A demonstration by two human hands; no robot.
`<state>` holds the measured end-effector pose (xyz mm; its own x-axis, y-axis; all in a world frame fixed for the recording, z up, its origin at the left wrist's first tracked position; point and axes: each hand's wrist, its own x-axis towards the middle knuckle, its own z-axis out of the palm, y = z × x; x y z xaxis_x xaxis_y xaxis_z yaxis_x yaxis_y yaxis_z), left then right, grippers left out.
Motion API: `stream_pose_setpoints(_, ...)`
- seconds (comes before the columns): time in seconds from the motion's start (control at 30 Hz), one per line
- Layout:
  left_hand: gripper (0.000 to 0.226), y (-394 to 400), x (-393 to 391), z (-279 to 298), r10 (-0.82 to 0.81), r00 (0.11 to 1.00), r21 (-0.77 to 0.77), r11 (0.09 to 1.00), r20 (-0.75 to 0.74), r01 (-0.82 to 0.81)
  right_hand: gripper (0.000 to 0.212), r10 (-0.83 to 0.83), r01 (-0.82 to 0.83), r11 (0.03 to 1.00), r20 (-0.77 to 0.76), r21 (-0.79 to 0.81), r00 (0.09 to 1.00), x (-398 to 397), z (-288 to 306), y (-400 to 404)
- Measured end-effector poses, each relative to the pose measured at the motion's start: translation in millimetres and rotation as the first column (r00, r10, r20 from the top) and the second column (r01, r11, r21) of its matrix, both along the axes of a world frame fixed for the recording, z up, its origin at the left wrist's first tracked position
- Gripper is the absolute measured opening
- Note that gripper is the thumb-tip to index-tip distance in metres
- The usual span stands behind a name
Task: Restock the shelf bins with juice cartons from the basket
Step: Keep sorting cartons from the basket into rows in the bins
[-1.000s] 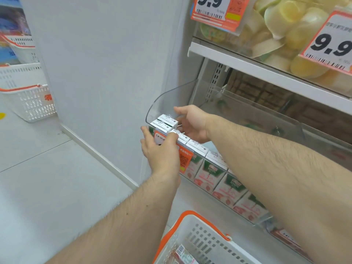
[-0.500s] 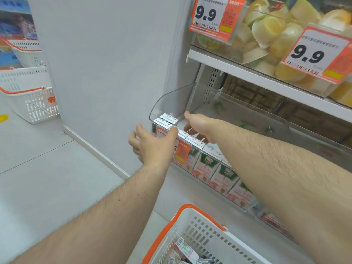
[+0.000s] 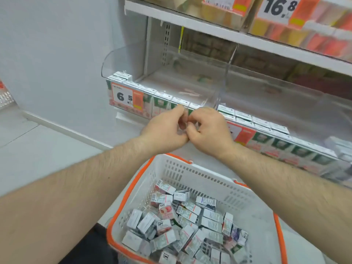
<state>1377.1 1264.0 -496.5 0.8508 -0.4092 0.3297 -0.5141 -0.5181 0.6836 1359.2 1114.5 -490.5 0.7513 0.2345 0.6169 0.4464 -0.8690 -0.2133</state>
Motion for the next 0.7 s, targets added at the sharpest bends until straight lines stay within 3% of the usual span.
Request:
stream_pose_setpoints(0.13, 0.022, -15.3, -16.4, -21.7, -0.165, 0.985, 0.218, 0.960, -0.056, 0.173, 0.026, -0.076, 0.091, 0.993, -0.187, 0.073, 0.980, -39.2, -34.2, -26.9)
stream_pose_setpoints(0.23, 0.022, -21.0, -23.2, -44.7, -0.219, 0.966, 0.353, 0.900, -0.141, 0.255, 0.018, -0.156, 0.209, 0.972, -0.378, 0.104, 0.912, -62.1, -59.4, -41.5)
stream_pose_setpoints(0.3, 0.023, -22.8, -25.6, -62.7, -0.237, 0.949, 0.465, 0.829, -0.210, 0.310, 0.017, -0.172, 0.269, 0.957, -0.532, 0.109, 0.829, -72.8, -80.8, -49.9)
stream_pose_setpoints(0.43, 0.020, -22.4, -28.8, -99.2, -0.249, 0.898, 0.684, 0.583, -0.363, 0.438, 0.020, -0.159, 0.332, 0.939, -0.744, 0.090, 0.649, -85.7, -129.8, -66.2)
stream_pose_setpoints(0.6, 0.036, -23.0, -36.3, -134.4, -0.145, 0.825, 0.751, 0.351, -0.547, 0.560, 0.024, -0.134, 0.374, 0.928, -0.927, 0.007, 0.349, -102.6, -197.7, -81.5)
stream_pose_setpoints(0.7, 0.045, -19.2, -40.6, -156.6, -0.073, 0.820, 0.798, 0.197, -0.568, 0.570, 0.026, -0.124, 0.370, 0.928, -0.976, -0.051, 0.177, -109.9, -227.4, -80.0)
